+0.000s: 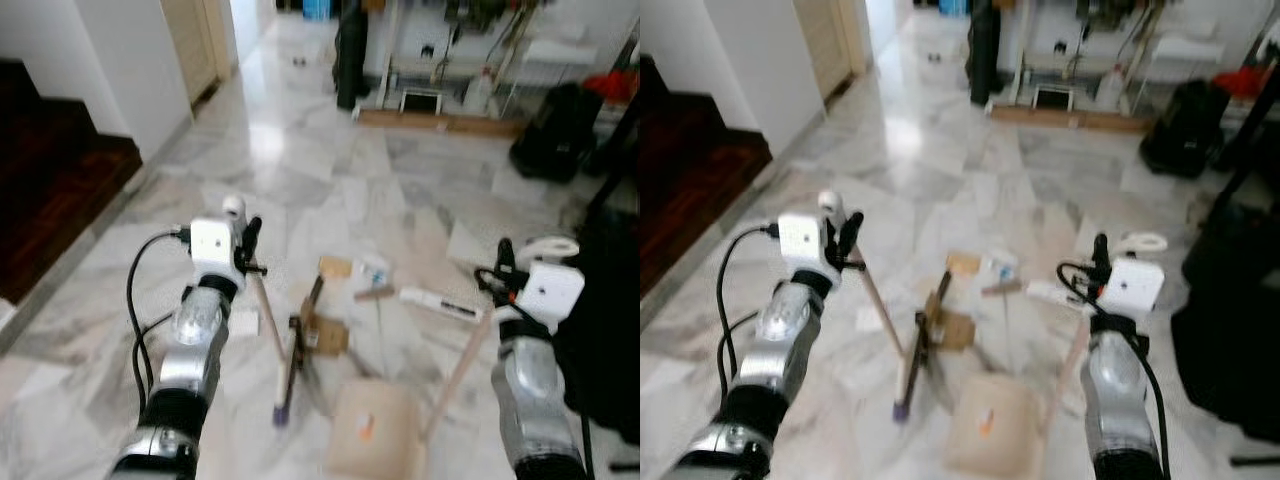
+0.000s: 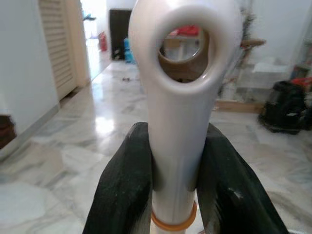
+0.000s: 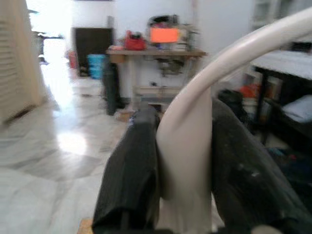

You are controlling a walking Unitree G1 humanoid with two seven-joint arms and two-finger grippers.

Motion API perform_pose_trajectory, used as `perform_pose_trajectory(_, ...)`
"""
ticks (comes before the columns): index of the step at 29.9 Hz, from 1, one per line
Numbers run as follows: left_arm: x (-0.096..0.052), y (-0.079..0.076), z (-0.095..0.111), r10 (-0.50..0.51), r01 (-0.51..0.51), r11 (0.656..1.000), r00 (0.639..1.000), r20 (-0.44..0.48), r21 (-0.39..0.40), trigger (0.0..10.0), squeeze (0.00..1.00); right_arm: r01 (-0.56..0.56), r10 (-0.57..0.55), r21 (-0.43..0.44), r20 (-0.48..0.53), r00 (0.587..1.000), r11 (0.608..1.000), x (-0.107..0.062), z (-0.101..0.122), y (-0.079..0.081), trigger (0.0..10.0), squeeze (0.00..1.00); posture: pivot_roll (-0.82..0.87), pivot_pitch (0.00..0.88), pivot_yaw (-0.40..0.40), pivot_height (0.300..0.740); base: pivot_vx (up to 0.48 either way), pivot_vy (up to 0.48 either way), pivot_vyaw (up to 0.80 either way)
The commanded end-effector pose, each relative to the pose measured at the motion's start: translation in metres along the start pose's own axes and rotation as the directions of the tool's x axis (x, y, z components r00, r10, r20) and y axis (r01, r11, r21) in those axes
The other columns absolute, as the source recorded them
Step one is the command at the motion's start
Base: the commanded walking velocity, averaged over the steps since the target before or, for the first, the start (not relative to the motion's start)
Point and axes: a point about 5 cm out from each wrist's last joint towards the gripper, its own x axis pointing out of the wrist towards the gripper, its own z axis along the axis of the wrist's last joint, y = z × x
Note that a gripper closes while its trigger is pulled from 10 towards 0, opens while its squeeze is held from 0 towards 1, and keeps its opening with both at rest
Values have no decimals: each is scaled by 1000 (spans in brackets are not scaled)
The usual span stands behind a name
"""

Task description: Sweep floor

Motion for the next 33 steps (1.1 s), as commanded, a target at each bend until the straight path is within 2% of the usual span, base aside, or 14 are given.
perform_pose_trajectory(1,8,-2,20,-15,12,999,997,77,34,10000,0,20,-20,9,35,999,1000,2,7,-5,10000,0,36,45,13,740,375,0,0)
perform_pose_trajectory(4,11,3,35,0,-6,999,992,130,49,10000,0,18,-19,10,38,999,1000,2,7,-4,10000,0,38,40,13,740,370,0,0)
perform_pose_trajectory(6,16,6,52,4,-17,998,982,191,66,10000,0,18,-18,8,38,999,1000,2,7,-5,10000,0,42,36,13,740,371,0,0)
perform_pose_trajectory(10,21,7,66,-2,-16,997,972,235,75,10000,0,19,-19,7,37,999,1000,2,7,-5,10000,0,46,32,13,740,370,0,0)
perform_pose_trajectory(15,19,7,60,-5,-15,996,977,213,93,10000,0,16,-16,14,41,999,1000,3,8,-1,10000,0,43,27,15,740,370,0,0)
perform_pose_trajectory(25,20,12,66,3,-26,995,975,223,101,10000,0,17,-18,12,39,999,1000,2,7,-3,10000,0,46,39,12,740,371,0,0)
perform_pose_trajectory(33,19,13,60,4,-26,994,980,201,106,10000,0,21,-21,16,29,999,1000,1,5,-4,10000,0,44,47,11,740,371,0,0)
